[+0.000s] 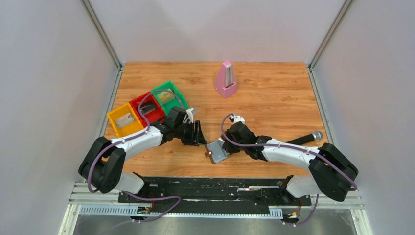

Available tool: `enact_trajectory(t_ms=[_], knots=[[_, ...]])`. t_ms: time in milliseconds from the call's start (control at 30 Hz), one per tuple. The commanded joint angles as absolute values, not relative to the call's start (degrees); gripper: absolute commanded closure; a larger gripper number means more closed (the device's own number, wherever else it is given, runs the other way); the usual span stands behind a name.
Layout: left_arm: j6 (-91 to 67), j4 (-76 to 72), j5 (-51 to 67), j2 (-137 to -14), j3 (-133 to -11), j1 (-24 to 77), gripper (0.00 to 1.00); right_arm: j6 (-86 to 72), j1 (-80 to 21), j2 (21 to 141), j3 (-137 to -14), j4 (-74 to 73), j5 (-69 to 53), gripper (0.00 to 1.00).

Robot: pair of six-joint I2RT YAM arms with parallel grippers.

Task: Take the credit cards out of the card holder
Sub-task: Remove the credit card from the card holder.

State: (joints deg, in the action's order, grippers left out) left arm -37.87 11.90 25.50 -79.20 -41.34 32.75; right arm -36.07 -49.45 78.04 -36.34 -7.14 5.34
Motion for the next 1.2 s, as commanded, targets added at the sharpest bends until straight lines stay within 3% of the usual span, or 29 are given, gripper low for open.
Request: enact_trajectory(t_ms=[0,567,800,1167], knots=[[-40.32,3.62,26.11,-82.43,-40.38,35.30,0.41,-42.15,-46.84,74.98,-33.28,-0.62,1.09,1.00],[-40.28,4.50,19.47,-90.38,-40.87,41.02,0.41,-43.94,-42.91,72.63,-28.18,3.68,-3.04,0.99],[-38.92,4.80,16.32,-91.80,-42.10,41.40,0.46,-44.03,-42.80,70.95,-27.87,3.65,-3.93,0.95],[-38.09,7.29,15.87,-89.53,-42.72,41.53,0.92,-42.66,-42.78,68.07,-29.30,-0.57,-2.48,0.84]])
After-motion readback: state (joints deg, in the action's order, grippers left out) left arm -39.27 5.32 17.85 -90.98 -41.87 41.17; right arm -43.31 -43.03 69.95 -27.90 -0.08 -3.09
